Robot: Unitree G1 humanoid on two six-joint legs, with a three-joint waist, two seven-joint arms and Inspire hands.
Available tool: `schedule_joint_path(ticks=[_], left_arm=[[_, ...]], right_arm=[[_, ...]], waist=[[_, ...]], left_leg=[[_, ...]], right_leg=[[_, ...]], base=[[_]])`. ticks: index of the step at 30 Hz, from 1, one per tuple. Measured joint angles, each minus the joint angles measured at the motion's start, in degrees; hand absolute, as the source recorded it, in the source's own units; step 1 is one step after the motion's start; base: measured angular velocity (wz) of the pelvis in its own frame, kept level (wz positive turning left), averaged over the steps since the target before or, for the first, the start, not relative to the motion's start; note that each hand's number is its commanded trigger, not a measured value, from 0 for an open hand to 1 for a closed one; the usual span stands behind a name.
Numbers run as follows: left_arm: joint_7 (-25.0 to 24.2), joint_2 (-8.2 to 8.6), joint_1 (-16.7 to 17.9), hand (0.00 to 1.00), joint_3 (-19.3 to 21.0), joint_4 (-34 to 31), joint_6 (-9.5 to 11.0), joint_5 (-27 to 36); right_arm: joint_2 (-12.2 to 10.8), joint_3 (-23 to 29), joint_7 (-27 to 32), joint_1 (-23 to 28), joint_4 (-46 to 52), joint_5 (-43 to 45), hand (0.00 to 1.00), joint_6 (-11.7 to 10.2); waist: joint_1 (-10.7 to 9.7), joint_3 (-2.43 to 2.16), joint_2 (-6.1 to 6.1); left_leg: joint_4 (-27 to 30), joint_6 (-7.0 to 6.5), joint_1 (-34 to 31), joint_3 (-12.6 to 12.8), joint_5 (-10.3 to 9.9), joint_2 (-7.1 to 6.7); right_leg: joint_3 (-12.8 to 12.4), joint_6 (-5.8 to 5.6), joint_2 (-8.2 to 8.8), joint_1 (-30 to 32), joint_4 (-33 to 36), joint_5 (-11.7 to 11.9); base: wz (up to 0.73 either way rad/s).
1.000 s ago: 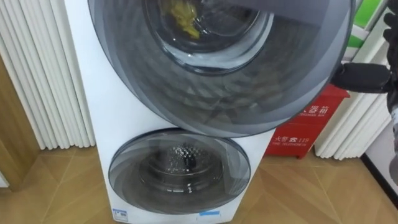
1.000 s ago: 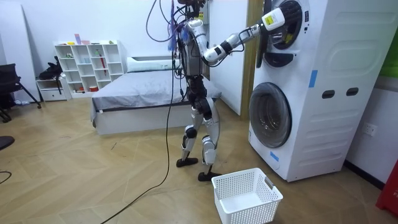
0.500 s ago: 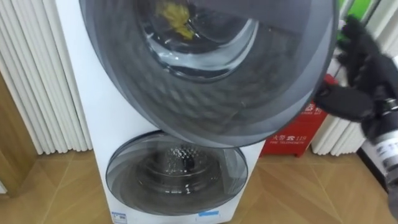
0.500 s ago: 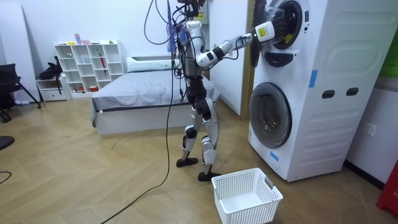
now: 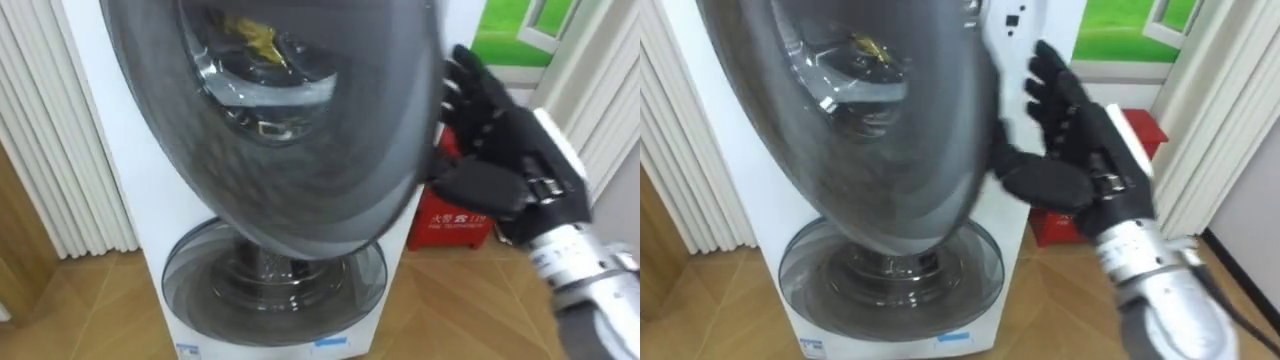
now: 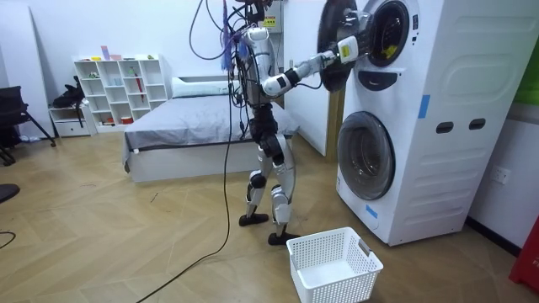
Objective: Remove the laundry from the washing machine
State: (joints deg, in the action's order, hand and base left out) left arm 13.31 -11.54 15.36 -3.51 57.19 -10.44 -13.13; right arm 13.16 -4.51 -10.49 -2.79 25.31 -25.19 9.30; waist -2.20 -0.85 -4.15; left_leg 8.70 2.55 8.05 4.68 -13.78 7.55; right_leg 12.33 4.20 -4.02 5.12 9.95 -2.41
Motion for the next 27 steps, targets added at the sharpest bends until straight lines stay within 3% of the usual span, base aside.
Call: schedule_joint_path(ticks=[1, 3, 12, 18, 24, 25, 26, 27], left_arm=[[-0.08, 0.00, -0.07, 0.00, 0.05, -0.08, 0.07, -0.01], [-0.49, -0.09, 0.01, 0.00, 0.06, -0.16, 0.33, 0.01], [-1.59, -0.25, 0.00, 0.00, 0.54, 0.23, 0.42, 0.00], [-2.77, -0.27, -0.41, 0.00, 0.56, 0.32, 0.62, -0.02], [-3.94, -0.34, -0.93, 0.00, 1.09, 0.15, 0.77, -0.97], [-3.98, -0.34, -1.49, 0.00, 1.10, 0.08, 0.74, -0.98], [-3.97, -0.35, -1.49, 0.00, 1.10, 0.08, 0.64, -0.97], [-3.89, -0.36, -1.49, 0.00, 1.11, 0.06, 0.42, -1.49]], right_arm=[[0.11, -0.93, -0.53, 0.00, 0.00, -0.04, 0.00, -0.05], [0.26, -3.39, -2.99, 2.48, 0.46, -0.77, 0.00, -2.19], [0.07, -4.54, -6.29, 2.82, 0.12, -1.25, 0.00, -2.46], [-0.23, -4.48, -9.48, 2.77, 0.39, -1.26, 0.00, -3.14], [-0.35, -4.60, -13.03, 2.77, 0.38, -0.73, 0.00, -3.44], [-0.49, -5.02, -13.59, 2.73, 0.37, -0.67, 0.00, -3.44], [-0.66, -5.40, -13.80, 2.73, 0.37, -0.68, 0.00, -3.45], [-0.76, -5.79, -14.56, 2.23, 0.40, -0.71, 0.00, -3.44]], waist=[[0.34, -0.08, -0.02], [0.84, -0.16, 0.00], [1.08, 0.00, 0.01], [2.00, -0.17, -0.21], [4.08, 0.04, 0.18], [4.33, 0.07, 0.09], [4.30, 0.07, 0.24], [4.32, 0.39, 0.46]], left_leg=[[0.05, -0.12, -0.16, 0.00, 0.08, 0.00], [0.70, -0.13, -0.59, -0.05, 0.10, 0.06], [0.87, -0.07, -1.03, -0.10, 0.13, -0.36], [0.93, -0.05, -1.66, -0.14, 0.16, -0.42], [0.95, -0.01, -1.70, -0.91, 0.79, -0.24], [0.64, -0.02, -1.86, -0.89, 0.79, -0.03], [0.37, 0.01, -2.04, -0.58, 0.80, 0.50], [0.96, 0.68, -2.72, 1.81, 1.19, 2.86]], right_leg=[[0.09, 0.00, 0.02, 0.01, -0.08, 0.00], [0.38, 0.00, 0.15, 0.04, 0.08, 0.00], [0.79, -0.73, 0.81, 0.03, -0.20, 0.48], [1.01, -0.73, 0.88, 0.97, 0.03, 0.48], [5.24, -0.52, 1.98, 0.97, 0.74, 0.27], [5.17, -0.97, 1.83, 0.97, 0.48, 0.30], [4.80, -2.45, 1.48, 0.97, 0.64, 0.27], [2.14, -3.14, 1.53, 2.96, 7.66, -2.64]], base=[[0.16], [0.08], [0.01], [-0.04], [0.00], [0.21], [0.28], [0.46]])
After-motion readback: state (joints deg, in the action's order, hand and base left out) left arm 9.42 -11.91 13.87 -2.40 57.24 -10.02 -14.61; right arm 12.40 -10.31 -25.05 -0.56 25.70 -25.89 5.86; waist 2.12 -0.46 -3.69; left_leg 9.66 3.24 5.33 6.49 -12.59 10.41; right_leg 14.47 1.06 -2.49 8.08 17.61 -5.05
